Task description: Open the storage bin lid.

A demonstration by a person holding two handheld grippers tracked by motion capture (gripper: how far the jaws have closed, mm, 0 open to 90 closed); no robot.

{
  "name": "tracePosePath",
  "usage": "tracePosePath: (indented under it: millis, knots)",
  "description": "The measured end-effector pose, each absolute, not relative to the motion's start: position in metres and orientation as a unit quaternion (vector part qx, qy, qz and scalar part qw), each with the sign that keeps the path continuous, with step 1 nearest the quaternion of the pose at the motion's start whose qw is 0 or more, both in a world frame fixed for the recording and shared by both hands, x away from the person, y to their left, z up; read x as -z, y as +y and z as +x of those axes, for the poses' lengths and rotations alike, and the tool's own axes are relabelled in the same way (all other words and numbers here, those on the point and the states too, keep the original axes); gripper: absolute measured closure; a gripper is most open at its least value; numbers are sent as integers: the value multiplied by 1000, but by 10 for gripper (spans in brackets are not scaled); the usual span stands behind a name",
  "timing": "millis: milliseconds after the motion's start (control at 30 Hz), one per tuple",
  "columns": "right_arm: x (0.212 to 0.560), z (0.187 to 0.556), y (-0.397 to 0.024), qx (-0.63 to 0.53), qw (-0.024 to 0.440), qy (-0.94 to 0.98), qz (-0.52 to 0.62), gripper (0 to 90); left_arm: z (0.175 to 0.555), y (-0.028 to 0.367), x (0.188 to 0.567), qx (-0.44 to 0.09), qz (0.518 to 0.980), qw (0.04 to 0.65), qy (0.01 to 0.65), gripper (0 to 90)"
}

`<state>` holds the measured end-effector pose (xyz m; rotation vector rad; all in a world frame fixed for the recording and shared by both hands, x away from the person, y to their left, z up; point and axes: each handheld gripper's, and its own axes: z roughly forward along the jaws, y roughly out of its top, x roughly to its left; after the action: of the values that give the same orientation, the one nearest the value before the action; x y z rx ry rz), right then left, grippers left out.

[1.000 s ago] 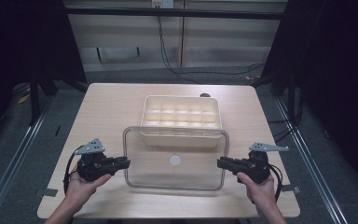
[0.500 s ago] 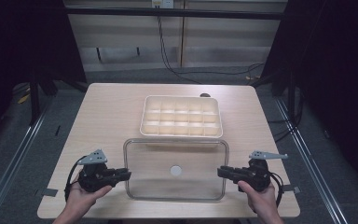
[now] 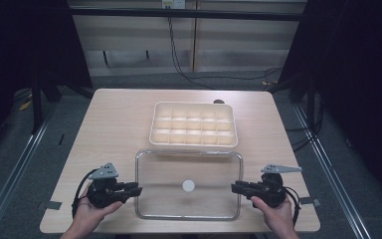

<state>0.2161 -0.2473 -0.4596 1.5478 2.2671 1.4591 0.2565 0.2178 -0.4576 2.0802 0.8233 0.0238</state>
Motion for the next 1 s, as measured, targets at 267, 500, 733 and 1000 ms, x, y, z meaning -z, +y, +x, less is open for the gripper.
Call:
tracePosePath:
  millis: [267,500,733,1000]
  knots:
    - [465,226,-245,-458,14,730,507,667,265,217,463,9,841,426,333,692]
    - [469,235,-243,-430,14,738,519,615,274,211,467,11,847,413,335,664]
    - [476,238,-244,-440,16,729,524,599,276,211,472,18,846,416,332,649]
    - [482,241,-241,-429,25,732,530,554,278,206,476,11,857,398,327,604]
